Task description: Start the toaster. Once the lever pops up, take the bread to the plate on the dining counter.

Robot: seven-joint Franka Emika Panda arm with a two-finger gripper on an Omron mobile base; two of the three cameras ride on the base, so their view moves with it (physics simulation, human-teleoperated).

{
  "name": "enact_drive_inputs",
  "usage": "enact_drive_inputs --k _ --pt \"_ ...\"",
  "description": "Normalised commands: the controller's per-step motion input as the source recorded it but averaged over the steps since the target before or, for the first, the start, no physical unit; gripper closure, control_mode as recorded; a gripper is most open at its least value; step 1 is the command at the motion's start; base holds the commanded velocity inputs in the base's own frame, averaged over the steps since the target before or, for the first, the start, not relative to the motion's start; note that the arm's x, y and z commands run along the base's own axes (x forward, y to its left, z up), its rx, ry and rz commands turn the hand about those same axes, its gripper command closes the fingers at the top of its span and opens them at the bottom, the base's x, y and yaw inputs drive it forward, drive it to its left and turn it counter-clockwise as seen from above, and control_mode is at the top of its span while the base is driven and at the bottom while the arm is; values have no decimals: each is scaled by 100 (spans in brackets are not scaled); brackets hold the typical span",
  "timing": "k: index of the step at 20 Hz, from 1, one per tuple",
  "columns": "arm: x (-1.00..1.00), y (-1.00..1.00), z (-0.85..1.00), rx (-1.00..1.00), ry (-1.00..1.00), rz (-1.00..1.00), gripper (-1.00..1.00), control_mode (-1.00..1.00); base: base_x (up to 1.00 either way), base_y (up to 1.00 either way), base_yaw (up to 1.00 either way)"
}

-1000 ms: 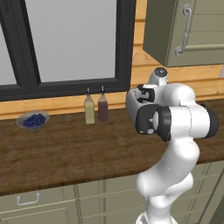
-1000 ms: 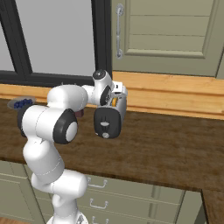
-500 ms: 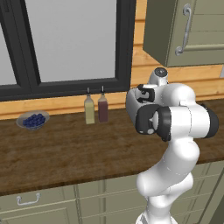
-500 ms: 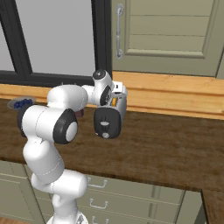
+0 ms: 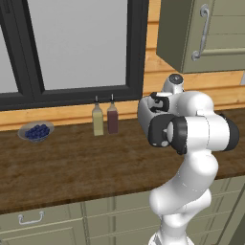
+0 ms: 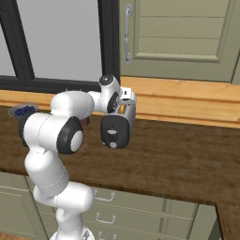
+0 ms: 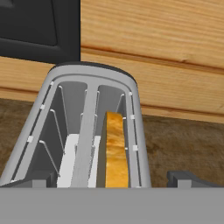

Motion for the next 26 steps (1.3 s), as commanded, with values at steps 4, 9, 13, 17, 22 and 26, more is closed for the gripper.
enact_drive_inputs --k 4,9,13,17,22,26 --pt "0 0 0 0 0 0 -100 -100 0 0 0" --pt "0 0 0 0 0 0 -100 -100 0 0 0" --pt "0 0 0 0 0 0 -100 -100 0 0 0" --pt "0 0 0 0 0 0 -100 -100 0 0 0" --pt "0 0 0 0 0 0 -100 -100 0 0 0" --pt "0 0 0 0 0 0 -100 -100 0 0 0"
